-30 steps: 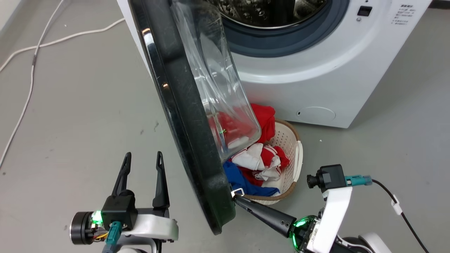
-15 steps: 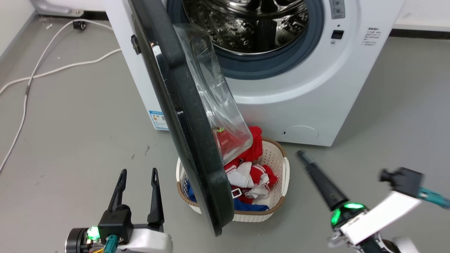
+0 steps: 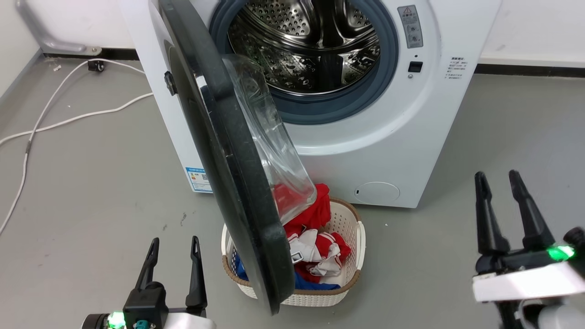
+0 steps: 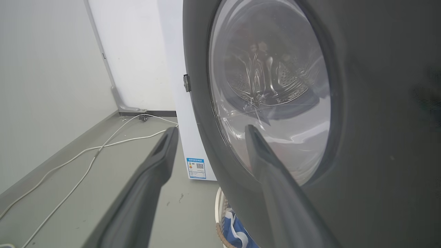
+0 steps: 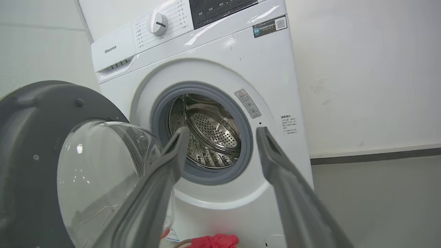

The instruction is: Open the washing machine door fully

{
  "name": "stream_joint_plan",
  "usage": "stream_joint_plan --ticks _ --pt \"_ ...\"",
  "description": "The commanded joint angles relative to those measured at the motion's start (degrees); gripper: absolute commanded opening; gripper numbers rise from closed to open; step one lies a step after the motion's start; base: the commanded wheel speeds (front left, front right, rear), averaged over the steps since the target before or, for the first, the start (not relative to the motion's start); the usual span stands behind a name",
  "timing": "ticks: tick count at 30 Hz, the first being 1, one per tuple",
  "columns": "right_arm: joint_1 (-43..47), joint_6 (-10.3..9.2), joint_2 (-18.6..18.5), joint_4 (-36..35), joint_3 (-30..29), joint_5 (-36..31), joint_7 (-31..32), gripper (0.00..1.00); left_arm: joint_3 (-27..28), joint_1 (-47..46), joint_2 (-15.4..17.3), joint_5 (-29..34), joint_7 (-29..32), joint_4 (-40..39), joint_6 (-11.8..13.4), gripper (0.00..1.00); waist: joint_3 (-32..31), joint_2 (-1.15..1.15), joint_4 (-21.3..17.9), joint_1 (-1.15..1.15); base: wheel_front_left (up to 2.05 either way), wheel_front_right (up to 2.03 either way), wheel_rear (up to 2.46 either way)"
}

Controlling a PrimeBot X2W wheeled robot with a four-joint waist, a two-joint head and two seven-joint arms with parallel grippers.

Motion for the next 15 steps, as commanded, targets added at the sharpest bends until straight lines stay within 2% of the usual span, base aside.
stream_joint_plan --ticks 1,6,10,15 --pt "1.6 0.15 1.7 -0.6 -0.9 -3.8 -0.1 1.0 0.2 0.6 0.0 0.3 -0.2 0.0 -0.1 1.0 -0.2 0.0 -0.1 0.0 0.0 0.0 0.0" --pt "4.6 0.08 4.8 -2.8 -3.9 -15.0 -0.1 1.0 0.2 0.7 0.0 0.4 -0.2 0.0 -0.4 1.0 -0.5 0.0 0.0 0.0 0.0 0.0 0.0" --pt "7.3 0.08 6.0 -2.7 -5.0 -18.1 -0.1 1.0 0.3 0.9 0.0 0.2 -0.2 0.0 -0.4 1.0 -0.8 0.0 0.0 0.0 0.0 0.0 0.0" --pt "10.0 0.08 6.6 -2.6 -6.1 -18.2 -0.1 1.0 0.5 1.2 0.0 0.0 -0.2 0.2 -0.6 1.0 -1.2 0.0 -0.2 0.0 0.0 0.0 0.0"
